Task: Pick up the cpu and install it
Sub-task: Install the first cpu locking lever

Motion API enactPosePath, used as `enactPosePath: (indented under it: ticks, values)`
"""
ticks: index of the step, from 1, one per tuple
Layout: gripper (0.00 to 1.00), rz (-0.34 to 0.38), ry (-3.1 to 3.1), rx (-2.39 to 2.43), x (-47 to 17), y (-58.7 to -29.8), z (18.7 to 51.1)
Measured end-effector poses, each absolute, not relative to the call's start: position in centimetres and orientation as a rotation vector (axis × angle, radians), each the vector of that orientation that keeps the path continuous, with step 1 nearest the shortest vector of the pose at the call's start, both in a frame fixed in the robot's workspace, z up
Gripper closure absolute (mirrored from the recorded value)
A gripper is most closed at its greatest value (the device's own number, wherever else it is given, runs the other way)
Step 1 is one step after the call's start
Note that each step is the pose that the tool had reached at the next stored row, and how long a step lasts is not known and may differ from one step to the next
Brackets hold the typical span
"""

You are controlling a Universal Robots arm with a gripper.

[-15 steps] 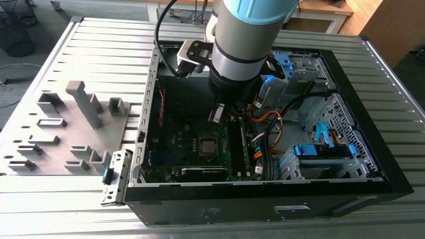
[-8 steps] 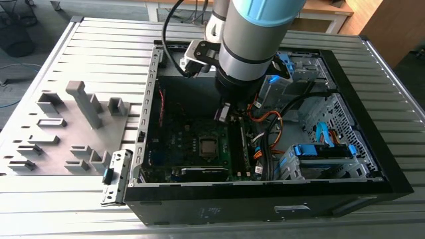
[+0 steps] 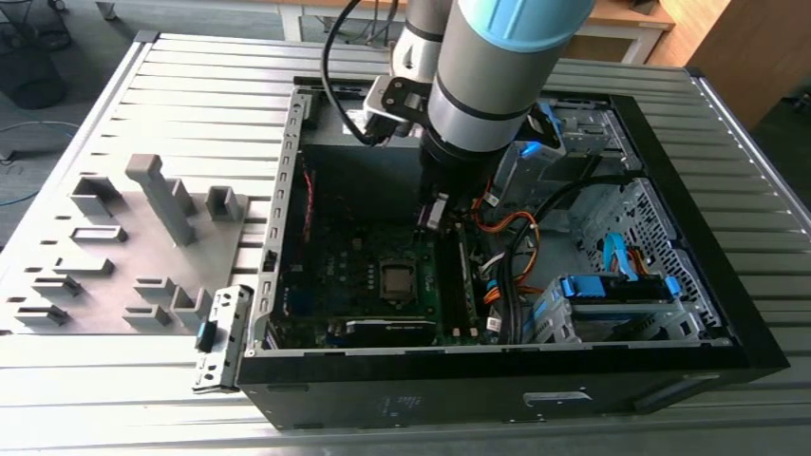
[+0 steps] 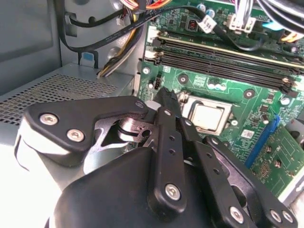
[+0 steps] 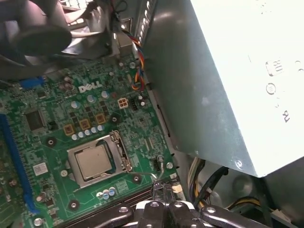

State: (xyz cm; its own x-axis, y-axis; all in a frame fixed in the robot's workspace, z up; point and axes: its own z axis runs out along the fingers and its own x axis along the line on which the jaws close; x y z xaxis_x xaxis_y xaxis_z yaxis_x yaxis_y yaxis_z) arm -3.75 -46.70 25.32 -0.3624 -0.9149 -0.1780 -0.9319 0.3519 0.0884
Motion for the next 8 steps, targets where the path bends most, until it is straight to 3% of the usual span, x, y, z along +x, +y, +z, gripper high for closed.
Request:
enactPosePath:
  ticks: [8]
  values:
    - [0.89, 0.267, 2.501, -1.715, -3.62, -45.99, 24.67]
